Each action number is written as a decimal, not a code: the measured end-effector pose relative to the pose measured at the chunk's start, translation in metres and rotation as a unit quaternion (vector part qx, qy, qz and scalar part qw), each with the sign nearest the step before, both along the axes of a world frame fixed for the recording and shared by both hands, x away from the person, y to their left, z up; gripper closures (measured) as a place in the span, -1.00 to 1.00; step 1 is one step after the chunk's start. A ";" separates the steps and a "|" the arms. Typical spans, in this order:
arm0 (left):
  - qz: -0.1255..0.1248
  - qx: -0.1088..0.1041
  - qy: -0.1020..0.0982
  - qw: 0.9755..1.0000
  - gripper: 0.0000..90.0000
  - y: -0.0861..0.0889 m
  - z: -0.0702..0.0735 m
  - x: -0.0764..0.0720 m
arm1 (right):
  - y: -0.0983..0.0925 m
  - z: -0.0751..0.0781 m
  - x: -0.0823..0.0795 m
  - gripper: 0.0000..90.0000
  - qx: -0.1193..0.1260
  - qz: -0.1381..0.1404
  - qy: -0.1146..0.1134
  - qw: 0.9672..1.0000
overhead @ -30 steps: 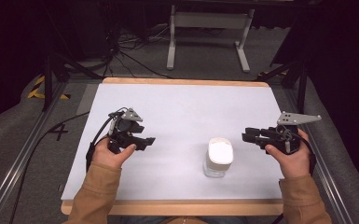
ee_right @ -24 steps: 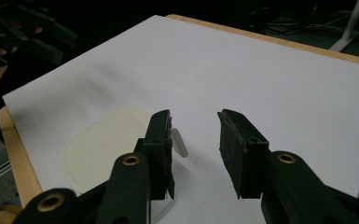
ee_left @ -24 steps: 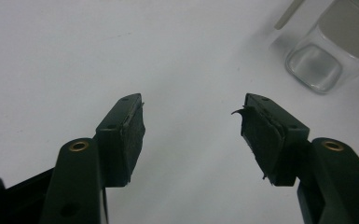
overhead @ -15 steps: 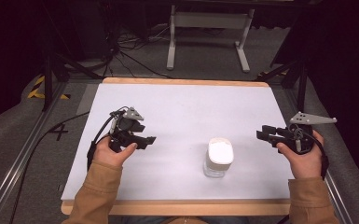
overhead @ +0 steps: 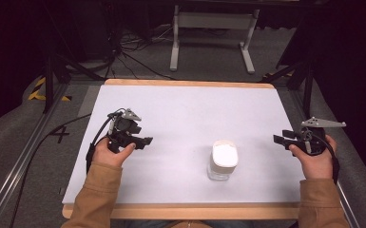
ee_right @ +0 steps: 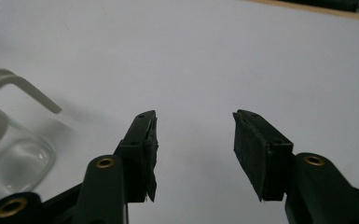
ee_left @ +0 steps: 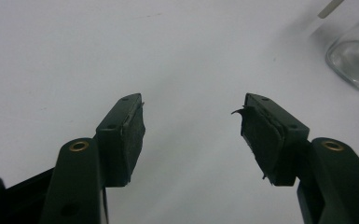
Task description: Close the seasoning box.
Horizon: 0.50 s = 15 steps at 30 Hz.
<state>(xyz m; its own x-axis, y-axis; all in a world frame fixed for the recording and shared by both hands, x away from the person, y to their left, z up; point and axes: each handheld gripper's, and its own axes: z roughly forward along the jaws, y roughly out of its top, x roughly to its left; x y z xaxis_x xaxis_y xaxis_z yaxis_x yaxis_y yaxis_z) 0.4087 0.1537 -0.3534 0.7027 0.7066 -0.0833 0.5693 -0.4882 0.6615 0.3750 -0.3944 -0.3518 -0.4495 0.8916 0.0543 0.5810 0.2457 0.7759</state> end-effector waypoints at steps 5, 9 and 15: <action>-0.001 0.003 0.001 1.000 -0.12 0.001 -0.003 0.002 | -0.005 -0.017 0.008 0.07 -0.004 -0.003 0.022 1.000; 0.003 0.011 0.007 1.000 -0.12 0.002 -0.010 0.006 | -0.004 -0.029 0.013 0.06 -0.011 0.002 0.035 0.999; 0.009 0.008 0.017 1.000 -0.12 0.006 -0.015 0.009 | -0.002 -0.047 0.020 0.05 -0.020 0.007 0.055 0.998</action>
